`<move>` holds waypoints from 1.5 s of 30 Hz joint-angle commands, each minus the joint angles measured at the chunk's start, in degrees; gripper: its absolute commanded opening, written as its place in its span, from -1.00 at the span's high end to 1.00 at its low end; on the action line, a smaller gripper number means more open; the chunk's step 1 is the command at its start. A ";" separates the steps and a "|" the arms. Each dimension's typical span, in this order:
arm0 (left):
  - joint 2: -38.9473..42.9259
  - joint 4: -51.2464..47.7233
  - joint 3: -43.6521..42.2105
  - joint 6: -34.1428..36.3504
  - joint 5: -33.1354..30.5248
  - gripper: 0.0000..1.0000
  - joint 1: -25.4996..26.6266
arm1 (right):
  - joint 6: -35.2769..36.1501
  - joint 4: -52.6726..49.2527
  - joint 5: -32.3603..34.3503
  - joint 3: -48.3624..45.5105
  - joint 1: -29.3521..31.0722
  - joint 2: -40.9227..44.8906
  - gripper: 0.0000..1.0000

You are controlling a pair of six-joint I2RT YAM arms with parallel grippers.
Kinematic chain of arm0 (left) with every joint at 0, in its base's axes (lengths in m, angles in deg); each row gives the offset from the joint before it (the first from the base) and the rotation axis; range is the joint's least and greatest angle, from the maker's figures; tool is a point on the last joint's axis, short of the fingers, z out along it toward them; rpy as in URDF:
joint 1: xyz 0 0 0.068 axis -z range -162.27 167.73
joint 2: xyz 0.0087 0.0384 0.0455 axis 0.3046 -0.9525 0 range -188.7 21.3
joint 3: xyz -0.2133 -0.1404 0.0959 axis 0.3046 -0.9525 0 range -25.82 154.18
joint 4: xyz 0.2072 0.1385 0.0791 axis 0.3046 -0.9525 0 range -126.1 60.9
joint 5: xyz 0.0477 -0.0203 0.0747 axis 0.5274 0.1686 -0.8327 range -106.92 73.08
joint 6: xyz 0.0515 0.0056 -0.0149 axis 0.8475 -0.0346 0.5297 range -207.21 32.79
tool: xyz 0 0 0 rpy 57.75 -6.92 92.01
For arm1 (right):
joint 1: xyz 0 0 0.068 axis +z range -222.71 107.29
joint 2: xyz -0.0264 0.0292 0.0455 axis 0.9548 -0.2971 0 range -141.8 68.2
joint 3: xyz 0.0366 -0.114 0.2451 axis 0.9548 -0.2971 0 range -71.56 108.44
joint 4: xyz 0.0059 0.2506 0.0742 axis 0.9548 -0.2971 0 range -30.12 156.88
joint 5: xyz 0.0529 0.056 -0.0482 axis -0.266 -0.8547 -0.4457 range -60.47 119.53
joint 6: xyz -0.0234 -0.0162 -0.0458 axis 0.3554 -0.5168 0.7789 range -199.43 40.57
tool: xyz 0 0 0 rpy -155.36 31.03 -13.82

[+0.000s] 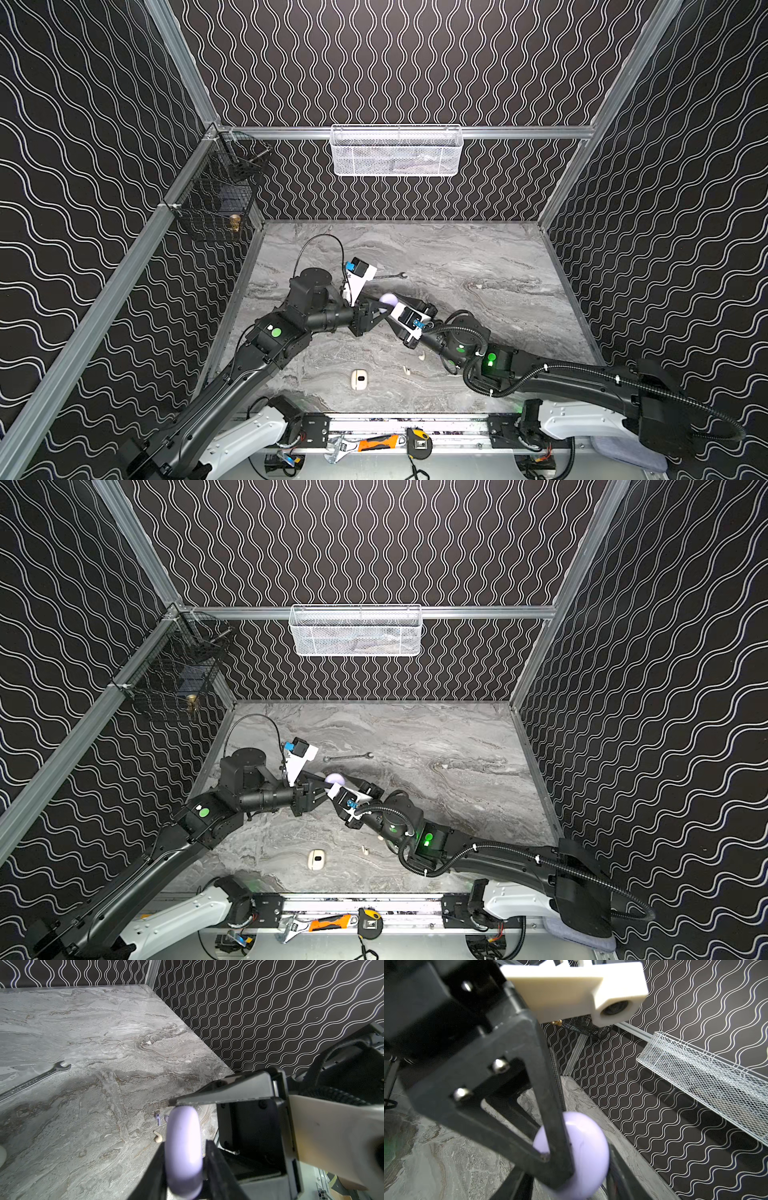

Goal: Insert the wireless bluetooth earbuds into the charging case
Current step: 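Carry the purple case toward the left gripper while the left gripper reaches to meet it, then grasp the purple case with the left gripper while the right gripper keeps holding it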

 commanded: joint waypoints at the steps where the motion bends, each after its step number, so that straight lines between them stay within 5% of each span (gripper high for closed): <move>1: -0.55 1.16 0.34 1.09 4.05 0.52 0.35 | 0.89 1.61 -0.19 0.99 0.08 -0.33 0.47; 4: -1.02 0.73 0.54 1.90 4.41 0.83 0.33 | 0.79 1.37 -0.50 1.31 0.08 -0.50 0.45; 6: -1.15 0.95 0.36 2.45 4.41 1.00 0.34 | 0.08 1.33 -1.09 1.38 0.12 -0.59 0.15; 8: -0.56 2.05 -0.58 2.75 2.56 1.00 0.31 | -0.89 1.04 -1.94 1.18 0.08 -0.25 -0.17; 14: 3.11 12.23 -8.16 7.45 -4.93 1.00 0.27 | -5.17 3.49 -2.44 -5.05 0.08 5.75 -0.57; 19: 9.46 28.84 -21.59 14.28 -5.14 1.00 0.32 | -8.60 5.33 -5.70 -10.25 -0.13 11.86 -0.59; 23: 17.81 39.75 -32.47 21.75 1.18 1.00 0.27 | -10.08 3.62 -6.33 -10.57 -0.32 13.43 -0.48; 33: 19.90 38.14 -34.53 27.90 5.93 1.00 0.36 | -11.17 -0.28 -9.89 -7.14 -0.28 9.17 -0.40; 45: 20.07 39.50 -35.03 28.47 9.71 1.00 0.35 | -10.55 1.39 -6.47 -7.84 -0.36 6.92 -0.40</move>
